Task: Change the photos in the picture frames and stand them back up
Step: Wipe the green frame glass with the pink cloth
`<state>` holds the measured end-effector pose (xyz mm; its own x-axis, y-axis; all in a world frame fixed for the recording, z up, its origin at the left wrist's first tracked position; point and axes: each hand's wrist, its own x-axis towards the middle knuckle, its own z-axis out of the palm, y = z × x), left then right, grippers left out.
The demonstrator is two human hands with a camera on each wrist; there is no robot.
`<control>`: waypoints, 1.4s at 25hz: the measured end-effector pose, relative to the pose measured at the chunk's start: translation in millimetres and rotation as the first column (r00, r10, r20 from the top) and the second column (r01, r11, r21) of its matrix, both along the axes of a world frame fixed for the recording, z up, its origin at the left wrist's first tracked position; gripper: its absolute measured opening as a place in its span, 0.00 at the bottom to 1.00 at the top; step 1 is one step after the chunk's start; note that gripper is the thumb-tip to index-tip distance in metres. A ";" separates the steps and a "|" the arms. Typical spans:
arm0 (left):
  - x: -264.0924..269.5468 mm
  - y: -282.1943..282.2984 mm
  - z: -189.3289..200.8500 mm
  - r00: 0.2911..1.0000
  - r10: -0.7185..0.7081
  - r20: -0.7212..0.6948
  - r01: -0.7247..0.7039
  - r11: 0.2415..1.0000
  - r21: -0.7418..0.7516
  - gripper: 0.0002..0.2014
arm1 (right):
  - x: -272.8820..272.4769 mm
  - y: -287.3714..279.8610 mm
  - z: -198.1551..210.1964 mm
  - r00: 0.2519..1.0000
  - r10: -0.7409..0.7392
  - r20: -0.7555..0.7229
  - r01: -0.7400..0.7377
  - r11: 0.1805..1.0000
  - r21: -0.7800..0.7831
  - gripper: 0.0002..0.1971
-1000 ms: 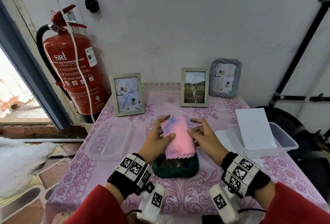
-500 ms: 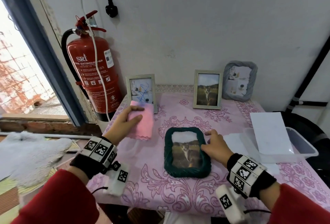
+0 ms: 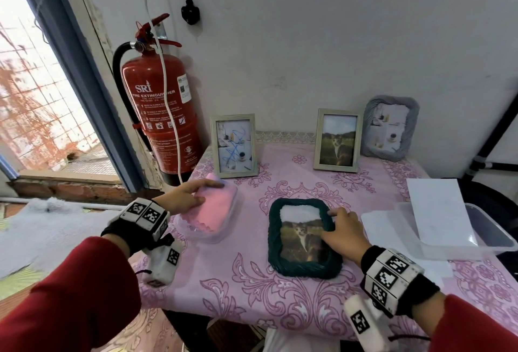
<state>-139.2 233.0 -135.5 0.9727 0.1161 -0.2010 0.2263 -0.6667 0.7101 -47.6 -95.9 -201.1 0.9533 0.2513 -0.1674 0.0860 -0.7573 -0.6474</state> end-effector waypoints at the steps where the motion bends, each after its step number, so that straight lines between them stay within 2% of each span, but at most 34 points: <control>1: 0.4 -0.9 -2.3 0.999 -0.026 -0.023 0.026 0.999 0.029 0.29 | 0.3 -0.3 -0.5 1.000 0.003 0.003 -0.003 1.000 0.001 0.29; 3: 1.8 -3.2 -5.3 0.998 -0.052 -0.046 0.056 0.994 0.089 0.29 | 0.7 -1.1 -1.7 1.000 0.008 0.010 -0.008 1.000 0.000 0.29; 5: 2.8 -4.2 -8.7 0.999 -0.048 -0.021 0.051 0.972 0.229 0.28 | 0.3 -1.6 -2.5 1.000 0.012 0.017 -0.012 1.000 -0.001 0.28; 8: 0.8 -6.8 -12.5 0.994 0.001 0.112 -0.050 0.899 0.435 0.26 | -0.3 -1.5 -2.8 1.000 0.014 0.027 -0.013 1.000 -0.006 0.29; 10: 0.6 -11.3 -13.4 0.983 -0.055 0.177 -0.026 0.906 0.422 0.23 | -0.2 -1.2 -2.9 0.999 0.015 0.033 -0.014 1.000 -0.022 0.29; 11: 0.9 -14.1 -14.7 0.985 -0.082 0.153 0.018 0.924 0.381 0.23 | -0.3 -1.3 -2.9 0.999 0.016 0.033 -0.015 0.999 -0.030 0.29; 13: 2.6 -19.0 -20.2 0.993 -0.119 -0.011 0.115 0.931 0.346 0.25 | -0.3 -1.6 -2.5 1.000 0.017 0.023 -0.016 0.999 -0.033 0.30; 15: 5.6 -20.5 -25.5 0.973 -0.129 -0.189 0.193 0.906 0.376 0.28 | 0.7 -2.8 -2.1 1.000 0.017 0.011 -0.017 1.000 -0.027 0.31; 16: 6.5 -21.0 -26.5 0.964 -0.125 -0.235 0.210 0.898 0.386 0.29 | 1.4 -3.8 -1.8 1.000 0.020 0.008 -0.020 0.999 -0.027 0.31; 19: 8.9 -21.3 -21.2 0.972 -0.115 -0.207 0.192 0.895 0.402 0.27 | 2.9 -5.7 0.3 1.000 0.027 0.010 -0.026 0.999 -0.028 0.35; 21: 10.4 -25.7 -14.2 0.994 -0.080 -0.081 0.106 0.908 0.405 0.25 | 3.1 -5.8 1.5 1.000 0.019 0.022 -0.019 1.000 -0.022 0.38; 24: 15.5 -37.4 -1.1 0.986 0.025 0.162 -0.073 0.952 0.298 0.20 | 4.8 -5.7 5.0 1.000 -0.019 0.005 0.019 1.000 0.013 0.39; 27: 22.6 -56.5 11.2 0.953 0.051 0.298 -0.101 0.983 0.154 0.17 | 6.3 -6.9 10.4 0.996 -0.064 -0.061 0.069 0.995 0.078 0.38; 29: 28.6 -73.6 13.8 0.955 0.034 0.295 -0.064 0.994 0.092 0.16 | 5.6 -6.8 12.6 0.987 -0.091 -0.135 0.117 0.972 0.203 0.31; 31: 34.1 -91.6 9.8 0.973 0.042 0.227 -0.046 0.999 0.014 0.18 | 2.5 -5.8 16.6 0.961 -0.079 -0.266 0.185 0.898 0.400 0.23; 33: 37.4 -106.4 1.5 0.990 0.059 0.128 -0.054 0.998 -0.043 0.23 | -0.4 -4.5 21.6 0.925 -0.056 -0.375 0.265 0.803 0.534 0.22; 35: 38.9 -117.4 -8.4 0.998 0.055 0.037 -0.051 0.994 -0.097 0.28 | -1.7 -4.1 25.2 0.913 -0.044 -0.404 0.295 0.756 0.584 0.23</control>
